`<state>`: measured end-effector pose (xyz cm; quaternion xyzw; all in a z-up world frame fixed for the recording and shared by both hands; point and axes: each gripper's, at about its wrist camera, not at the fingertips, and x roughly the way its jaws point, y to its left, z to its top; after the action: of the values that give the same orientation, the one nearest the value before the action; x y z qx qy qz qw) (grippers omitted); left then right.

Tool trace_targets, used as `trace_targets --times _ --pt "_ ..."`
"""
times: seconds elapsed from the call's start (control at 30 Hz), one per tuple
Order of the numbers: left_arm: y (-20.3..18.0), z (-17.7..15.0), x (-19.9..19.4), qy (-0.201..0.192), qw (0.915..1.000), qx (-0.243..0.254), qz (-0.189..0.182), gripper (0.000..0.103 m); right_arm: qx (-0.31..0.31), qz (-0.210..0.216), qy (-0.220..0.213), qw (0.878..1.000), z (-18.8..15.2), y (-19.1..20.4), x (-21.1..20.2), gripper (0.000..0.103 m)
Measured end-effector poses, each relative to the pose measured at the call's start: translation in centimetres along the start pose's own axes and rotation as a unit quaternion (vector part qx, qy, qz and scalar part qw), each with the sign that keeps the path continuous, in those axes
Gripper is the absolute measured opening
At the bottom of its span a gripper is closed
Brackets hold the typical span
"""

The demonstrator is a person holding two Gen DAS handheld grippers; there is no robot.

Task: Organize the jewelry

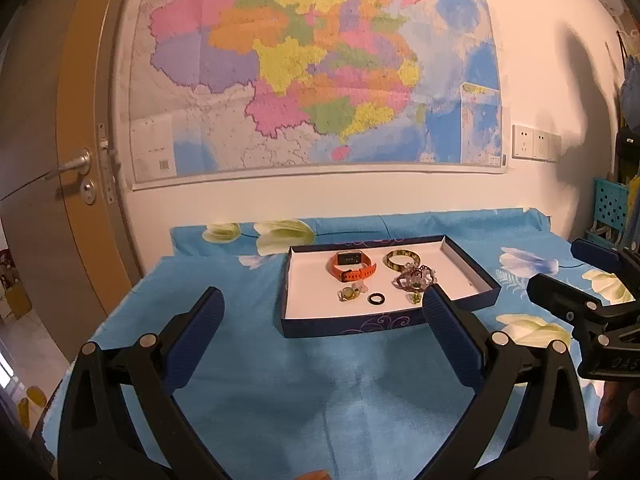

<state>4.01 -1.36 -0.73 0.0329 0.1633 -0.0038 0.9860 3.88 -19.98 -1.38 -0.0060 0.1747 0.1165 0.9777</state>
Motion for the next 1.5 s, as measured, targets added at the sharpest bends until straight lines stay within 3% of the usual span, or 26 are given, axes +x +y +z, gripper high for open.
trace_targets --times 0.4,1.5 --pt "0.3 0.1 -3.1 -0.038 0.9992 -0.002 0.01 0.098 0.001 -0.002 -0.012 1.0 -0.1 0.4 -1.7 0.096" --pt "0.0 -0.2 -4.2 -0.046 0.9988 0.0 0.015 0.098 0.0 -0.002 -0.018 1.0 -0.4 0.6 -2.6 0.096"
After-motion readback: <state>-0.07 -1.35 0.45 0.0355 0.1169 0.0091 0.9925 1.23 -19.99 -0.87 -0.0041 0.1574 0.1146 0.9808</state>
